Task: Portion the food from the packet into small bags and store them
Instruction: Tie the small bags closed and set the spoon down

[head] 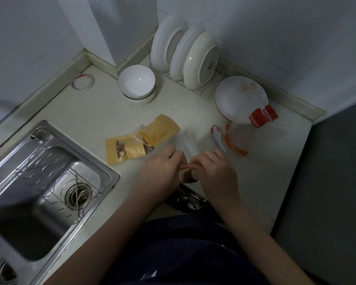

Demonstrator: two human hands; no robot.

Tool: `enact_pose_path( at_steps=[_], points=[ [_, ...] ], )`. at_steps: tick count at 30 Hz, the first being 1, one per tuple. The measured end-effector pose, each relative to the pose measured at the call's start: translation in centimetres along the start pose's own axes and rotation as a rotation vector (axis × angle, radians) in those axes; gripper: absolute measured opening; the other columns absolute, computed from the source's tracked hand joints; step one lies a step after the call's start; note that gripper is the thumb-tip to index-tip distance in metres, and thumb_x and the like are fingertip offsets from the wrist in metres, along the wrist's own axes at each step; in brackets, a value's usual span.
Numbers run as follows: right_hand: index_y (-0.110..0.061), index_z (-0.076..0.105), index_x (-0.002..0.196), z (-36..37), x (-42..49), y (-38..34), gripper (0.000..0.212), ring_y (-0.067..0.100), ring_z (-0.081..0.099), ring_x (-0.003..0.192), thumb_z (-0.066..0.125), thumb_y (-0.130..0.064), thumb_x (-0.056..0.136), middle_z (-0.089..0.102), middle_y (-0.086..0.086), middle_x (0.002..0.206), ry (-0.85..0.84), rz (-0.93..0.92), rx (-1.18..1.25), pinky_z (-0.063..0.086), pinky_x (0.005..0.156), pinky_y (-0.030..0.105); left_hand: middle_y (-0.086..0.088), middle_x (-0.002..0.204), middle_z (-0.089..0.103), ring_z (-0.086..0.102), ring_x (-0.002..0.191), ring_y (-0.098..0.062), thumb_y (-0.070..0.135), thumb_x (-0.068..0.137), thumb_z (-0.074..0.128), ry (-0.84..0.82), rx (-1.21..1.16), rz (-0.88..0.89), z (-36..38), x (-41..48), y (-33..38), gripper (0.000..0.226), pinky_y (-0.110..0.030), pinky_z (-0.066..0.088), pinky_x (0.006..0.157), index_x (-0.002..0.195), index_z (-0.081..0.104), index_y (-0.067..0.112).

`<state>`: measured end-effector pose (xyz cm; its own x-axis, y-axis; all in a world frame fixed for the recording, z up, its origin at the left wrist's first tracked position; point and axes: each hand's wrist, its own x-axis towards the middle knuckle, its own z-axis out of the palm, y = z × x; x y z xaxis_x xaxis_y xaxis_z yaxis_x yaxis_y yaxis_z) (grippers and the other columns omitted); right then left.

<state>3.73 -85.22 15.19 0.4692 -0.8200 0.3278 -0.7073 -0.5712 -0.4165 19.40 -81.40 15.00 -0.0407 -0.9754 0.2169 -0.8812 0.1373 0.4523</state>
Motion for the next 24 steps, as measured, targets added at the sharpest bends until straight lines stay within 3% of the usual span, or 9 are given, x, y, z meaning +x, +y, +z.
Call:
enact_pose_path(
  at_steps=[3, 6, 8, 11, 14, 16, 19, 21, 24],
  points=[
    [-0.023, 0.062, 0.073, 0.3, -0.2, 0.3, 0.016, 0.015, 0.053, 0.065, 0.068, -0.036, 0.080, 0.058, -0.008, 0.068, -0.076, 0.034, -0.114, 0.031, 0.058, 0.025, -0.002, 0.074, 0.054, 0.042, 0.056, -0.013, 0.014, 0.082, 0.070, -0.030, 0.031, -0.049, 0.8, 0.0, -0.5, 0.010, -0.025, 0.029, 0.052, 0.077, 0.062, 0.013],
    [-0.028, 0.062, 0.071, 0.7, -0.3, 0.8, 0.020, 0.012, 0.057, 0.064, 0.071, -0.045, 0.077, 0.061, -0.009, 0.066, -0.169, 0.123, -0.187, 0.028, 0.063, 0.027, -0.003, 0.081, 0.058, 0.055, 0.066, -0.019, 0.015, 0.083, 0.072, -0.120, -0.003, -0.100, 1.5, 0.2, -1.0, 0.008, -0.029, 0.039, 0.057, 0.080, 0.064, 0.013],
    [-0.028, 0.062, 0.071, 0.8, -0.2, 1.4, 0.019, 0.009, 0.055, 0.062, 0.069, -0.043, 0.080, 0.061, -0.010, 0.067, -0.249, 0.193, -0.035, 0.032, 0.059, 0.026, 0.006, 0.083, 0.059, 0.054, 0.072, -0.007, 0.021, 0.084, 0.071, -0.178, -0.144, -0.184, 2.1, 0.1, -1.5, 0.009, -0.020, 0.042, 0.063, 0.079, 0.064, 0.017],
    [-0.028, 0.060, 0.066, 1.5, -0.5, 3.0, 0.018, 0.000, 0.050, 0.056, 0.072, -0.028, 0.080, 0.055, -0.012, 0.061, -0.365, 0.444, 0.278, 0.032, 0.051, 0.020, 0.012, 0.087, 0.060, 0.055, 0.080, 0.001, 0.028, 0.082, 0.072, -0.168, -0.469, -0.474, 3.1, 0.1, -3.0, 0.009, -0.010, 0.040, 0.066, 0.077, 0.065, 0.026],
    [-0.028, 0.059, 0.060, 2.4, -1.1, 5.1, 0.026, 0.005, 0.051, 0.050, 0.076, -0.017, 0.077, 0.054, -0.009, 0.056, -0.426, 0.718, 0.441, 0.039, 0.054, 0.021, -0.002, 0.110, 0.061, 0.059, 0.092, -0.009, 0.030, 0.088, 0.067, -0.009, -0.504, -0.702, 4.1, 0.6, -6.2, 0.013, -0.023, 0.048, 0.079, 0.097, 0.070, 0.021],
    [-0.025, 0.060, 0.061, 2.8, -1.7, 6.5, 0.026, 0.009, 0.052, 0.051, 0.075, -0.013, 0.077, 0.055, -0.005, 0.056, -0.441, 0.801, 0.424, 0.040, 0.058, 0.023, -0.010, 0.125, 0.057, 0.058, 0.097, -0.012, 0.029, 0.091, 0.064, -0.027, -0.457, -0.744, 4.4, 1.2, -8.0, 0.025, -0.034, 0.050, 0.092, 0.112, 0.069, 0.017],
    [-0.019, 0.063, 0.072, 3.0, -2.5, 8.5, 0.013, 0.020, 0.061, 0.067, 0.071, -0.014, 0.081, 0.061, 0.002, 0.066, -0.467, 0.848, 0.305, 0.045, 0.062, 0.027, -0.007, 0.134, 0.052, 0.054, 0.103, -0.014, 0.029, 0.092, 0.064, -0.105, -0.501, -0.791, 5.0, 2.2, -9.2, 0.030, -0.032, 0.044, 0.096, 0.121, 0.067, 0.019],
    [-0.018, 0.065, 0.080, 2.9, -2.9, 9.3, 0.008, 0.025, 0.063, 0.078, 0.064, -0.013, 0.086, 0.066, 0.006, 0.077, -0.469, 0.893, 0.202, 0.046, 0.065, 0.029, -0.003, 0.132, 0.057, 0.055, 0.111, -0.019, 0.029, 0.094, 0.062, -0.116, -0.595, -0.829, 5.3, 2.9, -9.3, 0.028, -0.038, 0.046, 0.098, 0.120, 0.067, 0.020],
    [-0.016, 0.065, 0.107, 2.3, -3.0, 9.7, 0.021, 0.028, 0.062, 0.093, 0.053, -0.014, 0.090, 0.065, 0.011, 0.107, -0.408, 0.904, 0.058, 0.044, 0.070, 0.028, -0.007, 0.127, 0.060, 0.056, 0.116, -0.028, 0.025, 0.097, 0.056, -0.110, -0.644, -0.915, 5.6, 3.8, -9.1, 0.027, -0.048, 0.045, 0.102, 0.119, 0.066, 0.013]
  ],
)
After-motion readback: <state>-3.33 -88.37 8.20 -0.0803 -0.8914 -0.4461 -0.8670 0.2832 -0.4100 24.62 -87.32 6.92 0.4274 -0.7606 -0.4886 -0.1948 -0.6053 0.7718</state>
